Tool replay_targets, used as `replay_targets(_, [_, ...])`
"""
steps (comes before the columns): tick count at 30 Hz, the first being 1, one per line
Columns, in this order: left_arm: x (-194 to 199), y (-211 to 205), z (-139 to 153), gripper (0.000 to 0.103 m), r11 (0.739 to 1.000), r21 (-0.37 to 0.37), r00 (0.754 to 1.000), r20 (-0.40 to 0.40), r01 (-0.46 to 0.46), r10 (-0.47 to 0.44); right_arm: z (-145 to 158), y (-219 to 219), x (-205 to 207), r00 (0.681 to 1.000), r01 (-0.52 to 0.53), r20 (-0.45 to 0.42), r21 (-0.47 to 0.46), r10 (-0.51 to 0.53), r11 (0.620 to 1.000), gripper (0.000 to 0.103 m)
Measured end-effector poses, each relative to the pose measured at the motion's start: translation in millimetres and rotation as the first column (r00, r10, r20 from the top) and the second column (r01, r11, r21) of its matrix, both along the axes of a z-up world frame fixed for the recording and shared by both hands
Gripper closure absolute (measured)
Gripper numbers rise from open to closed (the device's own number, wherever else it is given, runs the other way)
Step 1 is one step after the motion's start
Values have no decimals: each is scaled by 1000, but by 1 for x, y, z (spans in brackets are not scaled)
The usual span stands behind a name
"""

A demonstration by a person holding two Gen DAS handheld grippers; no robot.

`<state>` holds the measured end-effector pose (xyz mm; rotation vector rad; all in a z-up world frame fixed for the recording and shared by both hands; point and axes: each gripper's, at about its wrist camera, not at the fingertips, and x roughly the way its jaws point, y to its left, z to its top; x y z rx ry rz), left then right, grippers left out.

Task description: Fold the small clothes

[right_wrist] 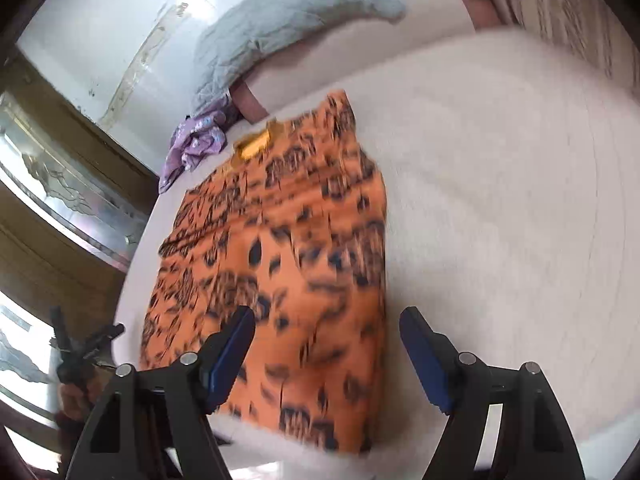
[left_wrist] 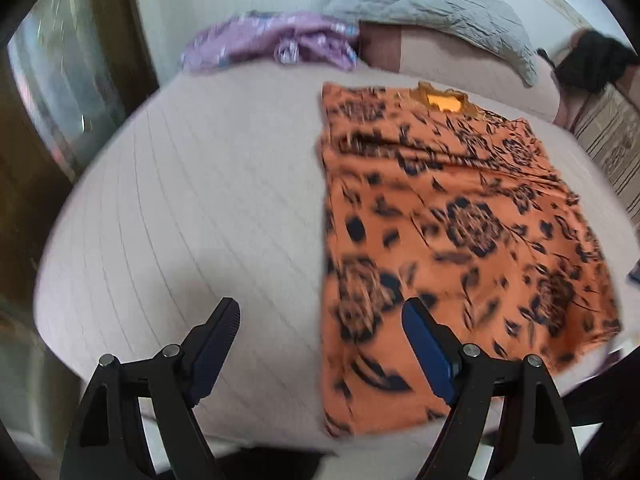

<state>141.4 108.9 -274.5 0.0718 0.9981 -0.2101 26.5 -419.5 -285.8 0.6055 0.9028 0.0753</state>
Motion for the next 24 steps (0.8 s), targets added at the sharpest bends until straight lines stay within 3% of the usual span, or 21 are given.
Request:
replay_targets(2, [-2,4,-12,20,998,-52,998,-59,-34,31,-11,7,-6,999,-1,-42,1,1,1000,30])
replay_targets(3, [0,3,-15,25,997,-66,996,-75,-45,40,-19,12,-8,997,-13,-70,4,13,1000,32])
replay_targets(5, [-2,3,-24,44,991,-125,994,-106,-48,34,-36,21,-11,992,-32,-122,-1,32,999,43])
replay_targets(7, [0,2,-36,59,989,-137,987,-152,-63,42,-47,30,-10,988,-29,-155,-39,23,999,45])
replay_targets(9, [2,1,-44,60,989,-131,984,-173,-74,50,-45,39,-11,989,-40,-149,-93,26,995,48])
replay_targets(11, [0,3,-45,60,987,-137,983,-175,-85,61,-45,47,-11,987,-60,-155,-109,43,992,75])
replay_targets(14, [-1,2,-46,42,984,-166,978,-208,-64,29,-46,56,-14,985,-93,-154,-113,75,989,77])
replay_targets(18, [-6,5,-45,41,983,-173,978,-209,-56,19,-46,51,-17,982,-63,-183,-73,49,995,74])
replay_targets(20, [-7,6,-48,51,985,-166,979,-203,-54,19,-46,52,-17,980,-70,-191,-65,56,995,69])
replay_targets(22, [-9,4,-47,90,990,-133,983,-180,-41,16,-46,59,-18,983,-85,-174,-94,67,992,69])
replay_targets(24, [-9,5,-46,96,982,-189,982,-189,-26,-11,-45,68,-17,983,-105,-167,-134,82,985,77])
